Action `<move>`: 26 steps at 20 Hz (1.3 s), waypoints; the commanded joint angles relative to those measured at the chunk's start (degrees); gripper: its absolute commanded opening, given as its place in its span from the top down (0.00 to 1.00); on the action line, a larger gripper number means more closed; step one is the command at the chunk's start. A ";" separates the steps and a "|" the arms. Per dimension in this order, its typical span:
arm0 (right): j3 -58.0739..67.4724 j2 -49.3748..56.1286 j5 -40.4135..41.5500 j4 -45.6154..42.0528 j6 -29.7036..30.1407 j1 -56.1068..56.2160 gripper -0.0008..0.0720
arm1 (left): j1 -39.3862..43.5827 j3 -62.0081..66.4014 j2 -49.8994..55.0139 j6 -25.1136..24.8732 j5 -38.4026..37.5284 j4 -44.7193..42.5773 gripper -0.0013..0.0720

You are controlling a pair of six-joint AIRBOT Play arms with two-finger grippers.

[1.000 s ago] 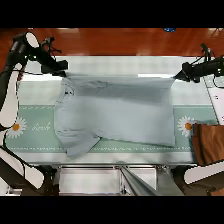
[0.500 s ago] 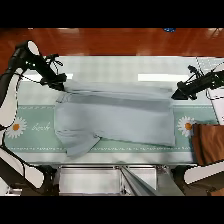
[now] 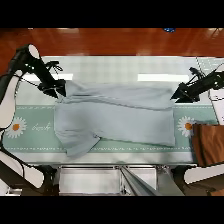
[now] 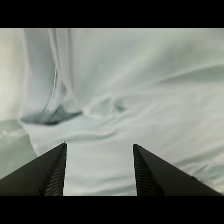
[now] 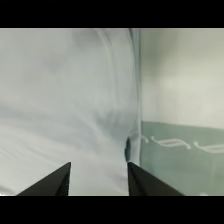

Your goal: Fold the shirts.

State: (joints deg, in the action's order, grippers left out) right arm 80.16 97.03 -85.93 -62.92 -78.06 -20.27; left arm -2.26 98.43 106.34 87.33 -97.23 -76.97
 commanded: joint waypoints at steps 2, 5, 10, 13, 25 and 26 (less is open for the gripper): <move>-4.83 -10.10 3.02 -1.90 -0.79 -2.80 0.42 | -2.91 -8.04 -10.51 0.48 1.29 -0.57 0.29; -21.42 -21.97 10.86 4.42 3.10 -6.54 0.42 | -10.08 -28.00 -24.61 0.11 8.41 -0.33 0.30; -45.29 -38.64 17.25 18.43 10.54 -7.10 0.42 | -28.39 -61.33 -44.78 -1.49 16.61 12.24 0.30; -50.51 -43.25 17.18 23.32 12.66 -7.10 0.42 | -32.39 -71.36 -49.57 -6.34 18.32 19.52 0.30; -50.53 -43.76 15.37 31.93 12.57 -7.56 0.42 | -18.32 -78.77 -46.38 -6.08 32.92 27.52 0.30; -49.88 -43.76 14.62 31.91 12.55 -8.76 0.42 | -16.83 -78.77 -45.13 -6.08 34.12 27.56 0.30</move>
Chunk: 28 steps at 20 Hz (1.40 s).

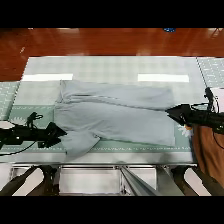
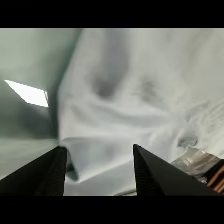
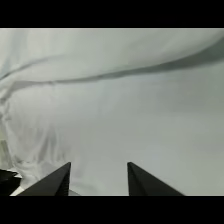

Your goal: Fold the shirts.

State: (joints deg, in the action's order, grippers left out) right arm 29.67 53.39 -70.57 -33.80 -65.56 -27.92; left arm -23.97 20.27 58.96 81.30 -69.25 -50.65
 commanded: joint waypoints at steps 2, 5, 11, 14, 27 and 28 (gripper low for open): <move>2.51 -0.11 -4.07 2.38 0.04 -6.01 0.42 | 6.03 -0.59 4.52 -0.74 6.62 1.22 0.43; 3.56 -0.11 -9.25 -8.63 -3.43 -15.69 0.42 | 6.01 -0.31 4.76 -2.93 5.97 1.20 0.96; -4.31 -0.09 -12.94 -35.56 -16.09 -10.16 0.43 | 6.01 -0.07 4.76 -3.54 5.53 1.40 0.96; -5.57 0.13 -11.98 -37.22 -16.76 -8.35 0.43 | 6.01 -0.09 4.76 -3.56 5.64 1.40 0.96; -5.57 10.69 3.43 -22.97 -15.72 1.14 0.45 | 6.14 -0.09 4.76 -3.91 6.23 1.42 0.96; -5.57 10.84 3.48 -18.97 -13.05 1.36 0.66 | 6.12 -0.07 4.74 -3.91 6.21 1.42 0.96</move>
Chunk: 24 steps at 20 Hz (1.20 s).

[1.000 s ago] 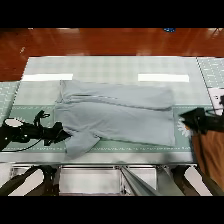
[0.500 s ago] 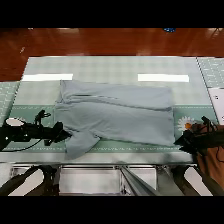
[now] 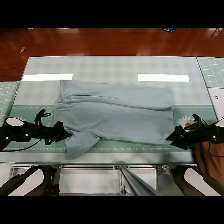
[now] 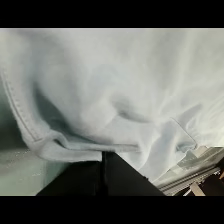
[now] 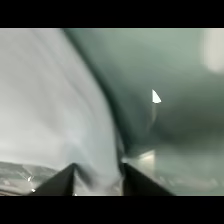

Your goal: Fold the shirts.

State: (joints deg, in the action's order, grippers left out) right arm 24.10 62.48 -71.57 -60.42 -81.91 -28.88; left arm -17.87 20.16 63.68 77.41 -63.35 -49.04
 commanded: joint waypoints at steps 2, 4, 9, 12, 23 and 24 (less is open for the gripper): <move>0.57 1.44 2.23 15.17 11.04 2.32 0.96 | -0.04 0.63 0.00 -0.39 0.20 -0.22 0.96; 3.45 1.14 -0.35 14.36 11.56 2.12 0.96 | -0.11 2.80 -0.17 -0.76 -0.46 -0.17 0.96; 12.37 1.11 -3.50 11.74 10.67 2.14 0.96 | -0.09 14.86 0.00 -1.75 -3.69 1.49 0.96; 15.91 2.54 -2.49 11.80 11.28 2.16 0.96 | -0.02 22.75 2.56 -3.26 -1.36 6.29 0.96; 30.75 19.08 3.02 22.62 14.10 2.21 0.96 | 8.24 55.80 34.42 0.46 -0.79 12.22 0.96; 31.93 20.24 3.21 23.08 14.10 2.21 0.96 | 8.26 58.45 36.44 2.10 -0.79 12.24 0.96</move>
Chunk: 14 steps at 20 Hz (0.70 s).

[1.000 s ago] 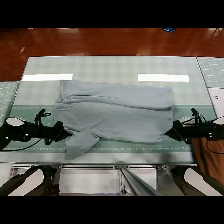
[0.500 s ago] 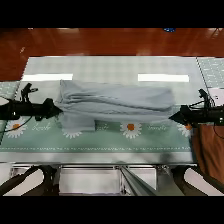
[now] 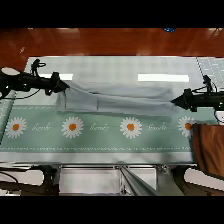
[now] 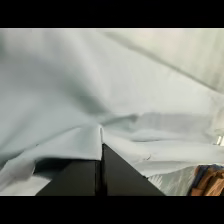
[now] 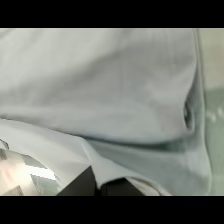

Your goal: Fold the shirts.

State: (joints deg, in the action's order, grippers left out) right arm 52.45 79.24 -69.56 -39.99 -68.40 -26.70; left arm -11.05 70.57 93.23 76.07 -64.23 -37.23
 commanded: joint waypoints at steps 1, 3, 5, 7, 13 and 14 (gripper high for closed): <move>4.63 4.50 1.81 2.84 0.61 0.02 0.96 | 1.44 10.21 8.33 4.20 -0.22 0.44 0.96; 6.03 6.27 3.21 3.32 0.63 0.02 0.96 | 1.42 13.66 10.51 4.15 -0.52 0.42 0.96; 7.10 8.20 3.96 4.28 0.83 0.04 0.96 | 1.55 15.50 12.13 4.15 -1.29 0.42 0.96; 7.48 9.84 4.94 7.41 1.86 0.09 0.96 | 1.77 15.63 13.44 4.09 -2.45 0.39 0.96; 9.09 11.17 9.05 8.07 1.95 3.41 0.42 | 0.46 17.31 13.81 4.46 -10.51 -0.74 0.52; 10.91 10.97 5.62 8.07 1.33 1.86 0.42 | -1.36 17.66 12.39 7.13 -12.70 -1.38 0.52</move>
State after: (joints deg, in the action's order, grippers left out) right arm 60.99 89.91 -61.67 -32.53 -66.30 -24.14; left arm -10.15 86.94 106.72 80.51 -71.64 -37.34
